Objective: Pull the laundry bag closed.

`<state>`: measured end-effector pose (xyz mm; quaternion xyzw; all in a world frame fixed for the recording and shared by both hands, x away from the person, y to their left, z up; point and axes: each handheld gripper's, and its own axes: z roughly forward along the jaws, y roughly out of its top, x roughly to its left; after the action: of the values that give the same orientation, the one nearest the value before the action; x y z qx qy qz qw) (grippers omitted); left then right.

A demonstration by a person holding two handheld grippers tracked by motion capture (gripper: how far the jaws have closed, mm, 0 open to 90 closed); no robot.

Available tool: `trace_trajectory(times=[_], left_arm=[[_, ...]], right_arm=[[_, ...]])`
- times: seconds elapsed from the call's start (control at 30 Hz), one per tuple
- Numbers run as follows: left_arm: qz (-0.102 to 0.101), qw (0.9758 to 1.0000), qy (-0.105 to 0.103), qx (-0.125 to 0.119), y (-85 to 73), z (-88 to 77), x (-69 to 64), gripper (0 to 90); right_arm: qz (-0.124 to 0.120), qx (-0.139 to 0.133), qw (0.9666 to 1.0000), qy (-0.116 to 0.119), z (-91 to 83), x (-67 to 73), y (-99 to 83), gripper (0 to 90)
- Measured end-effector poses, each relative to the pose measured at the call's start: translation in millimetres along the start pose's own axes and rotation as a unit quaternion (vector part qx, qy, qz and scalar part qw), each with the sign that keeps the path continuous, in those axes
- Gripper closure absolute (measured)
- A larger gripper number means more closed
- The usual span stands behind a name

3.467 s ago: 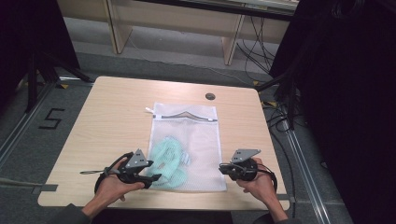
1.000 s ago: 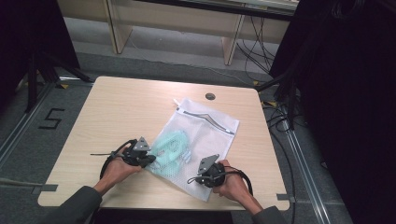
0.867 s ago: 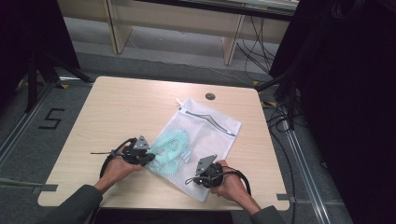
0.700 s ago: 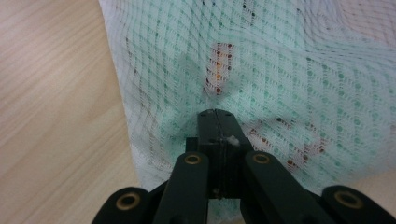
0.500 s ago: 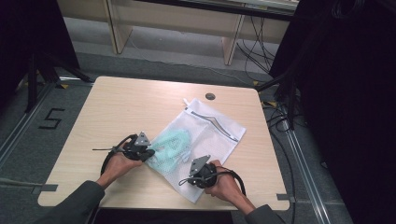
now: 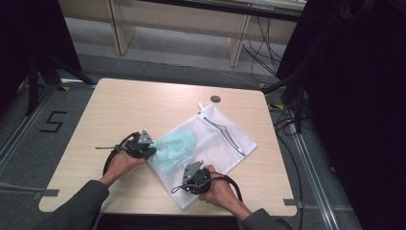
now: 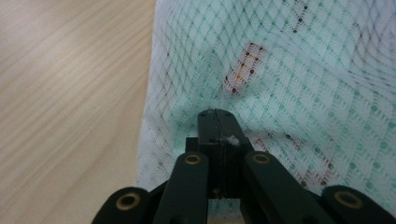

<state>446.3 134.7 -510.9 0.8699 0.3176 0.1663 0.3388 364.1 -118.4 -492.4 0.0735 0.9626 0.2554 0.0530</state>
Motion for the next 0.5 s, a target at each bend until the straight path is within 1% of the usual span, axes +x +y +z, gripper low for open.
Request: trace_trajectory(times=[0.03,0.07,0.13,0.17,0.2,0.23,0.3,0.33,0.37,0.43,0.5], left_arm=[[0.007,1.0,0.002,0.001,1.0,0.1,1.6,89.4],[0.005,1.0,0.003,0.001,2.0,2.1,4.3,89.4],[0.007,1.0,0.006,0.001,2.5,2.4,5.8,89.4],[0.009,1.0,-0.001,-0.001,3.8,4.1,10.2,89.4],[0.01,0.9999,-0.004,-0.002,4.0,4.9,12.9,89.4],[0.001,1.0,-0.005,-0.006,3.6,6.3,14.6,89.3],[0.002,1.0,-0.005,-0.007,3.8,6.8,16.7,89.3],[0.012,0.9999,-0.008,-0.004,5.5,7.3,20.6,89.4],[0.004,1.0,-0.006,-0.005,5.7,8.6,20.5,89.3],[0.007,1.0,-0.002,-0.004,7.0,9.4,20.8,89.4],[0.017,0.9999,0.0,0.0,8.9,10.2,22.1,89.4]], right_arm=[[0.0,0.0,1.0,0.0,0.0,0.0,0.0,90.0],[-0.002,-0.007,1.0,0.002,3.2,1.6,3.6,90.0],[-0.003,-0.003,1.0,0.006,3.3,1.6,5.1,90.0],[-0.016,-0.004,0.9999,0.004,5.6,1.2,9.2,90.0],[-0.017,-0.004,0.9998,0.005,6.2,1.7,10.4,90.0],[-0.011,-0.002,0.9999,0.01,7.2,2.6,11.8,90.0],[-0.013,-0.005,0.9998,0.01,8.5,2.9,13.2,90.0],[-0.024,-0.005,0.9997,0.008,10.5,3.2,17.3,90.0],[-0.018,-0.004,0.9998,0.011,11.4,4.7,18.4,90.0],[-0.022,-0.006,0.9996,0.014,13.6,5.9,21.5,90.0],[-0.024,-0.007,0.9995,0.016,15.5,7.2,24.7,90.0]])
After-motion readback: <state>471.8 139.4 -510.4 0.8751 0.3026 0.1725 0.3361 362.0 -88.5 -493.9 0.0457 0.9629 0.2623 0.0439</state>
